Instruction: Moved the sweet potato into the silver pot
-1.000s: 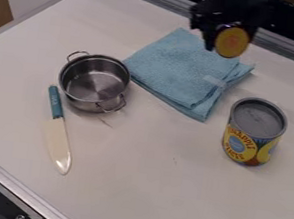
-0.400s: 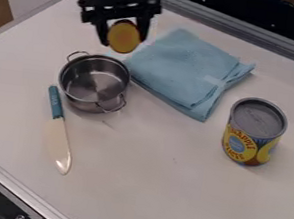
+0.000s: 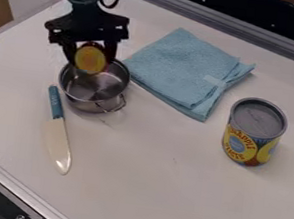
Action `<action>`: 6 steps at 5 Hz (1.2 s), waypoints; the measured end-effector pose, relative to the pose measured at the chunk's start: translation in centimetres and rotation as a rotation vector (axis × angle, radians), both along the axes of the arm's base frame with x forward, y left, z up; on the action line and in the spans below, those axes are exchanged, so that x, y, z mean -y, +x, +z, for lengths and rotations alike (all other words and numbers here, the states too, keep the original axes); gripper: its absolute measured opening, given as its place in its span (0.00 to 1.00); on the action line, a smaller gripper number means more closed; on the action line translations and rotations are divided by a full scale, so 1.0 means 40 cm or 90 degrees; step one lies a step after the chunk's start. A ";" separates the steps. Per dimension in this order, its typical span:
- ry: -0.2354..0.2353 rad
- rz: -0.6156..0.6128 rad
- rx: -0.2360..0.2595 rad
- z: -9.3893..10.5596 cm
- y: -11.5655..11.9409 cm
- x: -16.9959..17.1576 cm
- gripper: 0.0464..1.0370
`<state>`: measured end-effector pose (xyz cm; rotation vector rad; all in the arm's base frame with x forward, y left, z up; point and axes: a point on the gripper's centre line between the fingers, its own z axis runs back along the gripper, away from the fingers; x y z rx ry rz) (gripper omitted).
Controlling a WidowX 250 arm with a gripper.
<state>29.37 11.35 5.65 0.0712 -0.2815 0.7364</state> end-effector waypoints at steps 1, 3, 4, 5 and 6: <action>0.019 -0.001 0.017 -0.013 0.007 0.009 0.72; 0.014 0.027 -0.017 -0.012 0.018 -0.002 0.97; 0.007 0.037 -0.025 0.001 0.021 -0.004 0.96; -0.006 0.041 -0.031 0.020 0.029 -0.005 0.96; -0.022 0.051 -0.030 0.031 0.038 0.006 0.96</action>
